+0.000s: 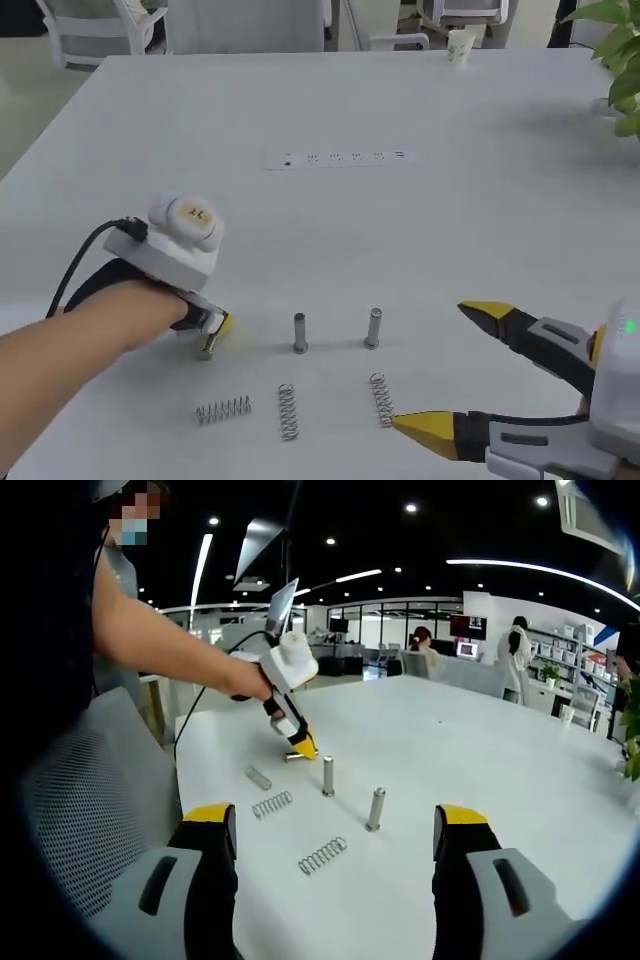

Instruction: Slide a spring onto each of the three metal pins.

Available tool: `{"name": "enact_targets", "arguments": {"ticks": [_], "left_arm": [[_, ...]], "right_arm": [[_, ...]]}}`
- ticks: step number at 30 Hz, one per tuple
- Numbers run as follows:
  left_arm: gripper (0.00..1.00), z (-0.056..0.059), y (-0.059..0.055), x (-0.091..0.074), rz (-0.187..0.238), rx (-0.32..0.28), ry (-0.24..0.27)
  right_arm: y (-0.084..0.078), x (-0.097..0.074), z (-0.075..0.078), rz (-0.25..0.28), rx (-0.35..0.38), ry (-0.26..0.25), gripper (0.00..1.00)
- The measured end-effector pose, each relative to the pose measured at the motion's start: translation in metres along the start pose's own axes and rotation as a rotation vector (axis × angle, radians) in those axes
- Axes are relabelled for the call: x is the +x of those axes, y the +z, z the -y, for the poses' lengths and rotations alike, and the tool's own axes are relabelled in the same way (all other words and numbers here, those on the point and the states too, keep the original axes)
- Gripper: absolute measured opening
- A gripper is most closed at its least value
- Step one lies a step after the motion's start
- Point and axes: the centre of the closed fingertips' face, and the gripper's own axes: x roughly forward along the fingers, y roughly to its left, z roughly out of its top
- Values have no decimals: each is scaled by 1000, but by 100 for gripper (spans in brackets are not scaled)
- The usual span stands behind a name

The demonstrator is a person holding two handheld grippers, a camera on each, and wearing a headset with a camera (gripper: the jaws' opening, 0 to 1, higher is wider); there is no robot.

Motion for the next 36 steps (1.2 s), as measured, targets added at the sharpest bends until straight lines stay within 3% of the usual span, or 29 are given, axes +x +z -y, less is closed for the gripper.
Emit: {"name": "enact_targets", "arguments": {"ticks": [13, 36], "left_arm": [[0, -1, -3, -4, -3, -20, -3], [0, 1, 7, -36, 118, -39, -19]], "right_arm": [[-6, 1, 1, -14, 16, 1, 81], [-8, 5, -4, -38, 0, 24, 81]]}}
